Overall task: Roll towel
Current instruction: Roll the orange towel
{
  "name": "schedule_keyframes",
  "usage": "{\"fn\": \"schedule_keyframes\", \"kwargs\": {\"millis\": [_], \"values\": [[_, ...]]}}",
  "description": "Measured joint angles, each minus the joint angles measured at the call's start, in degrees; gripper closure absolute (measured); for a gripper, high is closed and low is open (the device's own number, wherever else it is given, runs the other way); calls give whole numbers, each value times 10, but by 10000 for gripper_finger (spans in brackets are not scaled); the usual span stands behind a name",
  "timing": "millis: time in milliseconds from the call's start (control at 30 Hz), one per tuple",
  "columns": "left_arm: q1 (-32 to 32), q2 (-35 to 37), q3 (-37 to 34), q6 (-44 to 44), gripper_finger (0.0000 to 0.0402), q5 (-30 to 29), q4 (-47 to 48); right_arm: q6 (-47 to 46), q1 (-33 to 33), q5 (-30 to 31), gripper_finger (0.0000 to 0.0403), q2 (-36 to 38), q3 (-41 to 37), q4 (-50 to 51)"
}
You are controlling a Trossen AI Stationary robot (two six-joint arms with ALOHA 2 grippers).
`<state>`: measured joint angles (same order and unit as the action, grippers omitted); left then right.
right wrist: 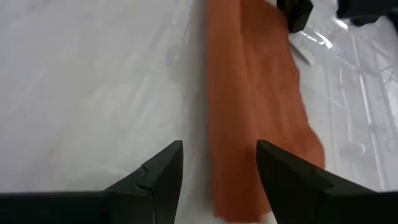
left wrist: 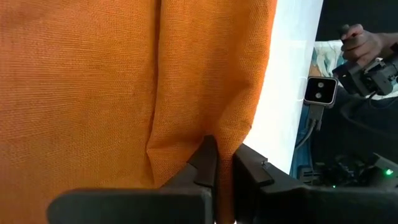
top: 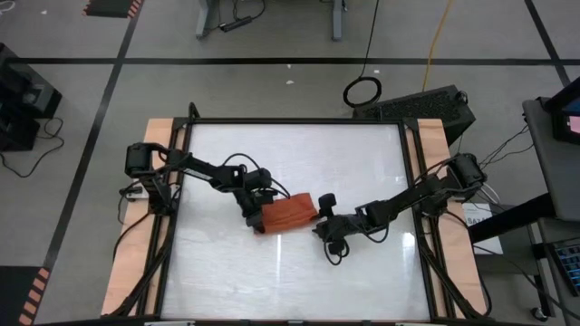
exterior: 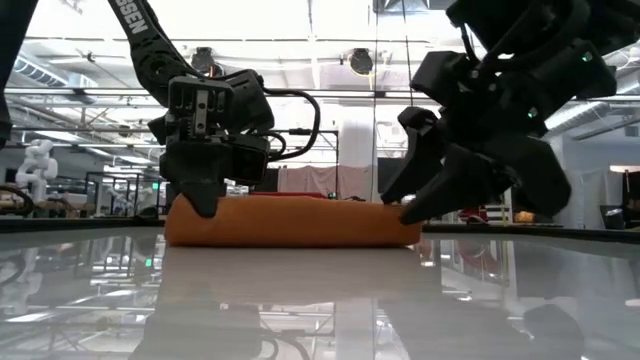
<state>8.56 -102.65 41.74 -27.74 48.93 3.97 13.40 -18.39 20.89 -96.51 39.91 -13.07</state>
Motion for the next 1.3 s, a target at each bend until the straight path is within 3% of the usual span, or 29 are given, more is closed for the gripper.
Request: {"fn": "schedule_keyframes", "kwargs": {"millis": [233, 400, 633, 867, 1067, 1300], "values": [[0, 0, 0, 11, 376, -2, 5, 23, 2, 28, 209, 1, 4, 0], [0, 0, 0, 18, 375, -6, 15, -5, 13, -33, 212, 1, 5, 26], [0, 0, 0, 28, 375, -8, 17, -7, 36, -38, 245, 1, 5, 45], [-1, 0, 0, 42, 375, -13, 17, -33, 80, -144, 304, 1, 5, 48], [-11, 1, 0, 46, 379, -24, 16, -139, 116, -277, 389, 1, 5, 60], [-24, 0, 0, 13, 383, 10, 23, -330, 139, -461, 398, 2, 6, 42]]}}
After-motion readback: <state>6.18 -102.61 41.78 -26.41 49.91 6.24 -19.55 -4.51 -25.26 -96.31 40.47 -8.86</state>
